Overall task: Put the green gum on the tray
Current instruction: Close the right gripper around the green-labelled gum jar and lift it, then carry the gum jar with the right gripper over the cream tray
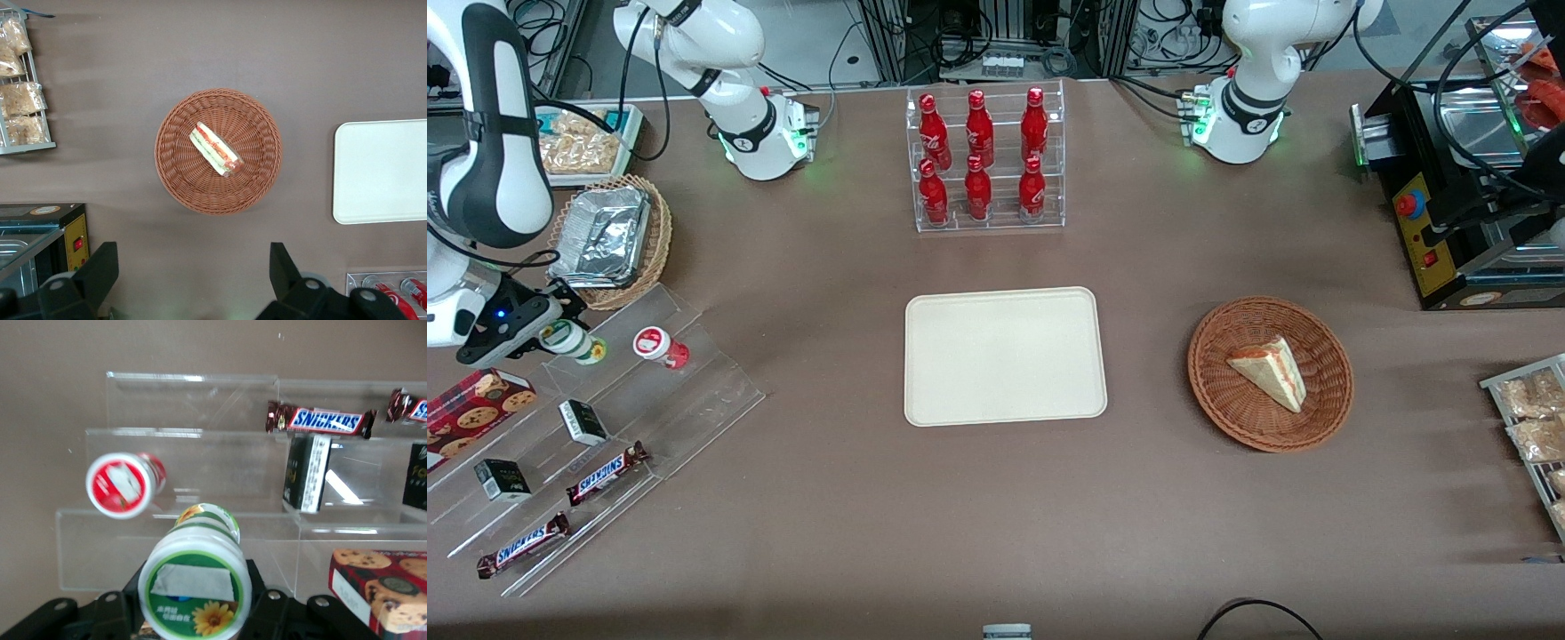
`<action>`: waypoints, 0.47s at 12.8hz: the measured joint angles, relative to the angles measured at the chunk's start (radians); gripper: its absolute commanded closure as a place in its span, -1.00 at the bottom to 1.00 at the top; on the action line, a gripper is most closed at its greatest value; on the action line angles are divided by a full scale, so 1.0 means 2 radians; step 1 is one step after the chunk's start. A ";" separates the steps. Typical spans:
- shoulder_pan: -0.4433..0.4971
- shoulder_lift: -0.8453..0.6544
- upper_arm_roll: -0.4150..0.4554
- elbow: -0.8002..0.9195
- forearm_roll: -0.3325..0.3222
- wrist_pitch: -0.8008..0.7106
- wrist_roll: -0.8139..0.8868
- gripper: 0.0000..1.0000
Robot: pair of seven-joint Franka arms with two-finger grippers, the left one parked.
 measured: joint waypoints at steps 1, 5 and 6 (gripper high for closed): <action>0.012 0.000 0.001 0.010 0.000 -0.012 0.023 1.00; 0.087 0.001 0.004 0.021 0.001 -0.031 0.146 1.00; 0.111 0.004 0.004 0.022 0.001 -0.031 0.181 1.00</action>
